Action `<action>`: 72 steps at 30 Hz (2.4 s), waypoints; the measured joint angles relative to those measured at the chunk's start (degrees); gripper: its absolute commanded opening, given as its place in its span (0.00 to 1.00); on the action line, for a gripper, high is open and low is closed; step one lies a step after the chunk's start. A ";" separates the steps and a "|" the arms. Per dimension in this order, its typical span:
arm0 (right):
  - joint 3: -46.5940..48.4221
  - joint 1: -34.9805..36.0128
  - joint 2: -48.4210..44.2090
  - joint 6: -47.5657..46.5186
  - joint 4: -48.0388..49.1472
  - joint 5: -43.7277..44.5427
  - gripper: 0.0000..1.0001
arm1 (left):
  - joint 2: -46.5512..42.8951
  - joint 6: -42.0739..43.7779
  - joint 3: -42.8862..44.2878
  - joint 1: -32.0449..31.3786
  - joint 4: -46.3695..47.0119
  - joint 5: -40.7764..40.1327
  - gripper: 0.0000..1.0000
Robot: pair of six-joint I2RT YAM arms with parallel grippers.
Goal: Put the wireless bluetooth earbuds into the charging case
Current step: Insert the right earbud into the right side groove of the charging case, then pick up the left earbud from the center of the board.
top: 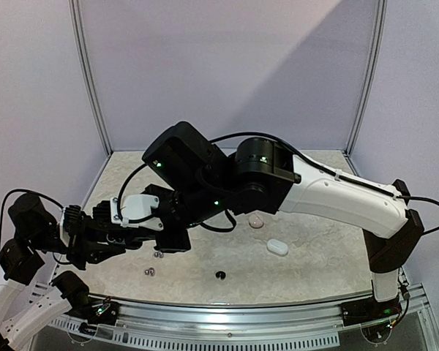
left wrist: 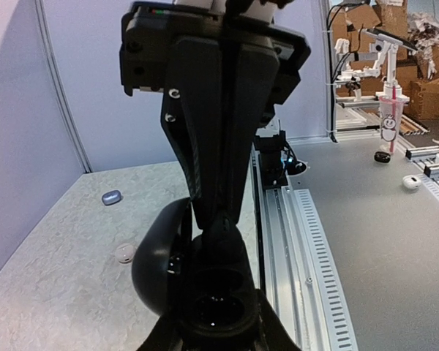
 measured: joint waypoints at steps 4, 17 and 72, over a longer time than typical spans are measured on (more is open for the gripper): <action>0.68 0.00 0.33 0.00 -0.44 0.81 0.05 | 0.00 0.00 0.00 0.00 0.04 -0.66 0.00; 0.87 0.37 0.66 0.90 -1.05 3.52 0.26 | -0.13 -0.04 0.00 -0.02 0.63 -1.84 0.00; -47.12 -20.24 0.87 33.86 10.36 -13.94 0.25 | -1.01 -12.57 -3.63 0.98 8.94 -7.17 0.00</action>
